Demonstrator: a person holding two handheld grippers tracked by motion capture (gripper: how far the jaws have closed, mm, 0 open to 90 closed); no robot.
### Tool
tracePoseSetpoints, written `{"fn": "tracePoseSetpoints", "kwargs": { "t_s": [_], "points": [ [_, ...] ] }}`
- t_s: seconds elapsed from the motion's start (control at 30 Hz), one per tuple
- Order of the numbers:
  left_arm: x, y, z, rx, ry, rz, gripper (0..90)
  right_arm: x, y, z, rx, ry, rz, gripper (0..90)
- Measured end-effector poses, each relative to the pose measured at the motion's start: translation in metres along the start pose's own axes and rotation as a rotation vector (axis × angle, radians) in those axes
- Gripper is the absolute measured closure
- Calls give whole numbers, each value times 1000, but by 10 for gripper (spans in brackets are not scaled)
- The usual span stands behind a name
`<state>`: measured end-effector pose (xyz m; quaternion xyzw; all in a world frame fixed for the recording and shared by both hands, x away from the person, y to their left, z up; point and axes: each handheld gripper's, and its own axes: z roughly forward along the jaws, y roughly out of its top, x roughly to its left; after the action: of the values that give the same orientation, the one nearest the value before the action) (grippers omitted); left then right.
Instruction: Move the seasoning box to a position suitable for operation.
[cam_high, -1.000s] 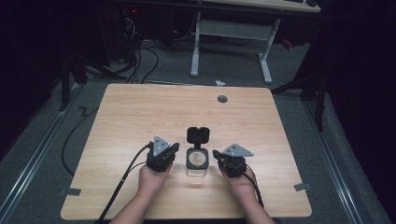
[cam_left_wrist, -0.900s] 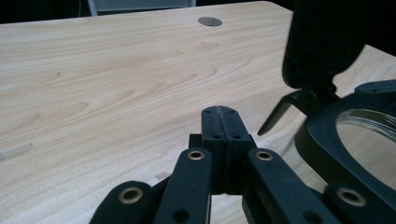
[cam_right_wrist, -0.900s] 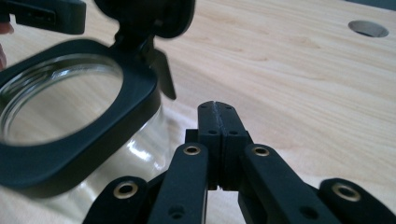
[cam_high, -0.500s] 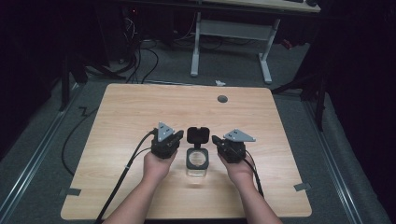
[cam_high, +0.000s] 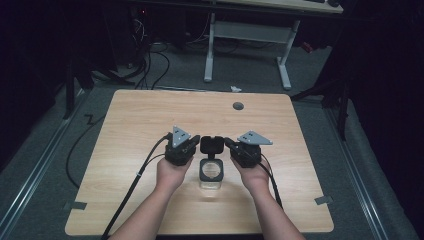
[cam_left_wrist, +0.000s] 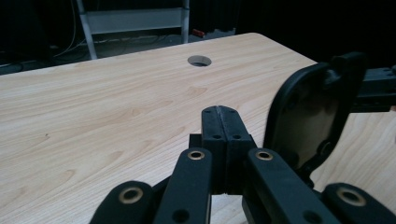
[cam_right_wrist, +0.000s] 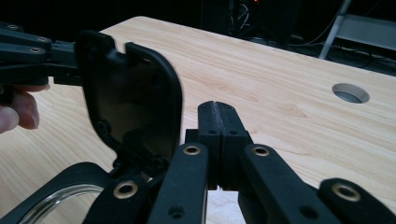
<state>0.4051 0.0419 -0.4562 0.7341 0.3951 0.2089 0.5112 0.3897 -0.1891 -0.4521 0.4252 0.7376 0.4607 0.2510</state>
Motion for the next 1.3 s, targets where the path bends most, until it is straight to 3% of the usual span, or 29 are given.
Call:
{"fn": "tracePoseSetpoints", "kwargs": {
  "t_s": [0.53,0.63,0.7,0.73,0.8,0.9,1.13,1.3],
  "points": [
    [-8,-4,-6,-12,-16,7,900,12,0,-5,-10,6,-43,900],
    [-2,-4,-6,-5,-14,3,900,12,-2,-17,-9,-34,-56,899],
    [5,-4,-5,-1,-18,-3,900,15,-9,-37,-35,-15,-35,899],
    [6,-4,-5,0,-19,-2,900,27,-21,-56,-21,13,-61,898],
    [5,-4,-6,-3,-26,-5,900,30,-27,-62,-21,22,-60,899],
    [2,-6,-6,-6,-43,-3,900,42,-67,-77,45,46,-28,900],
    [-4,-12,-12,4,-72,17,900,55,-91,-66,112,79,-24,900],
    [-3,-21,-23,10,-74,14,900,47,-86,-53,120,37,-24,900]
  ]
}}
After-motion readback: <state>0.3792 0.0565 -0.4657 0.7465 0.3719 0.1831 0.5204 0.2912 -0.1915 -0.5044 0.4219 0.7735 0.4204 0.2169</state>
